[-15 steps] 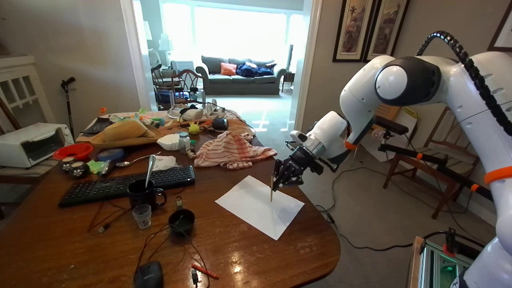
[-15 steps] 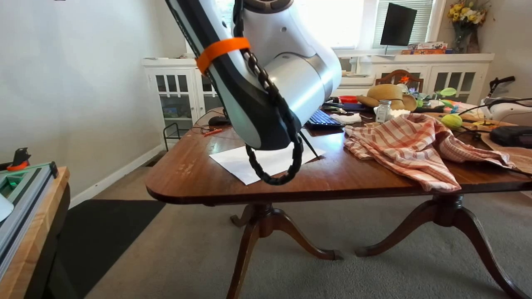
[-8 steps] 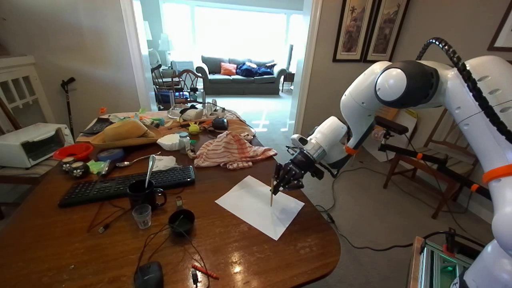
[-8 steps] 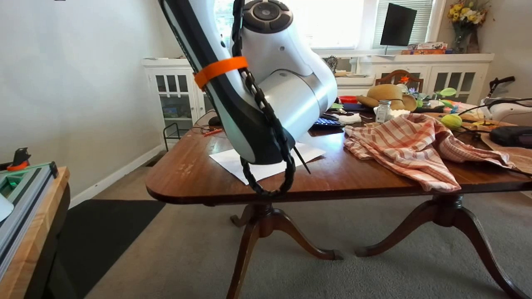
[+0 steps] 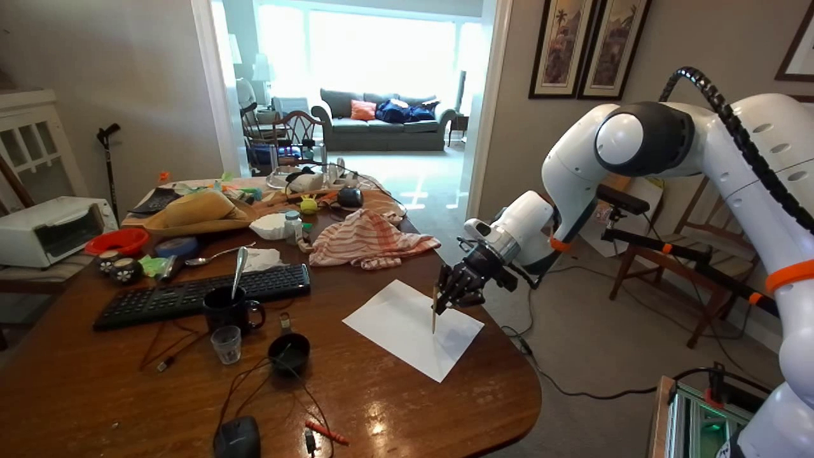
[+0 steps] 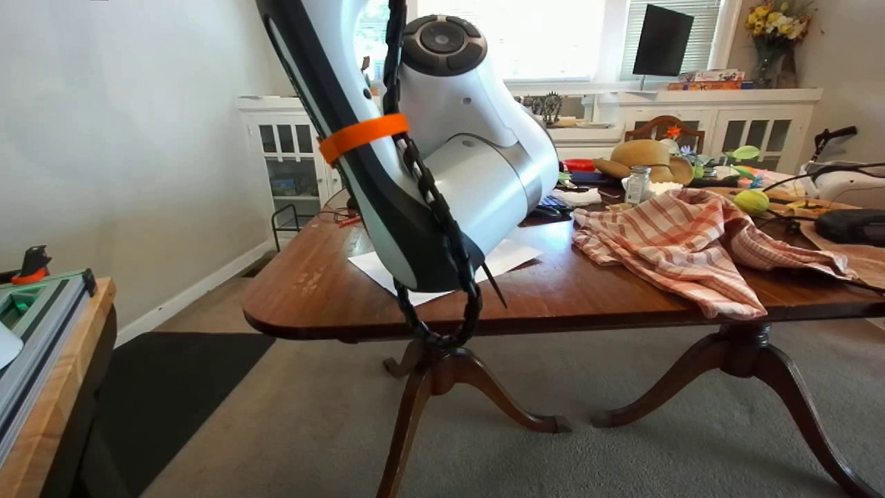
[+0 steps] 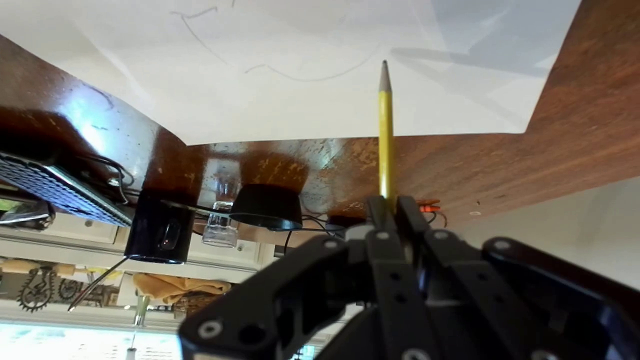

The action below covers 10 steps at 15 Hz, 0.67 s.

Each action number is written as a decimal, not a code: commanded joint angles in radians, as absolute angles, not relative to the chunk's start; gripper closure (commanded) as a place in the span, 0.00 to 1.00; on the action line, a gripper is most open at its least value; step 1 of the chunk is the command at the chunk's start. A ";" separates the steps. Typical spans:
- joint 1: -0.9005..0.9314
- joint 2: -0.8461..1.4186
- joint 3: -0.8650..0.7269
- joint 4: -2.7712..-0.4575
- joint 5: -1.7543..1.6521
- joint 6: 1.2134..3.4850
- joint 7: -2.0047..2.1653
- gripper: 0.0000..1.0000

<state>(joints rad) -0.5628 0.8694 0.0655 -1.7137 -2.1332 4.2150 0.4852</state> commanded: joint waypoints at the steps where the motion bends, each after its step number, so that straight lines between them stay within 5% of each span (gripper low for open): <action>1: -0.577 0.899 0.079 -1.687 -2.151 4.243 0.509 0.98; 10: -0.591 0.908 0.092 -1.681 -2.154 4.243 0.490 0.98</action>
<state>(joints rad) -0.5752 0.8854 0.0737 -1.7062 -2.1332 4.2150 0.4852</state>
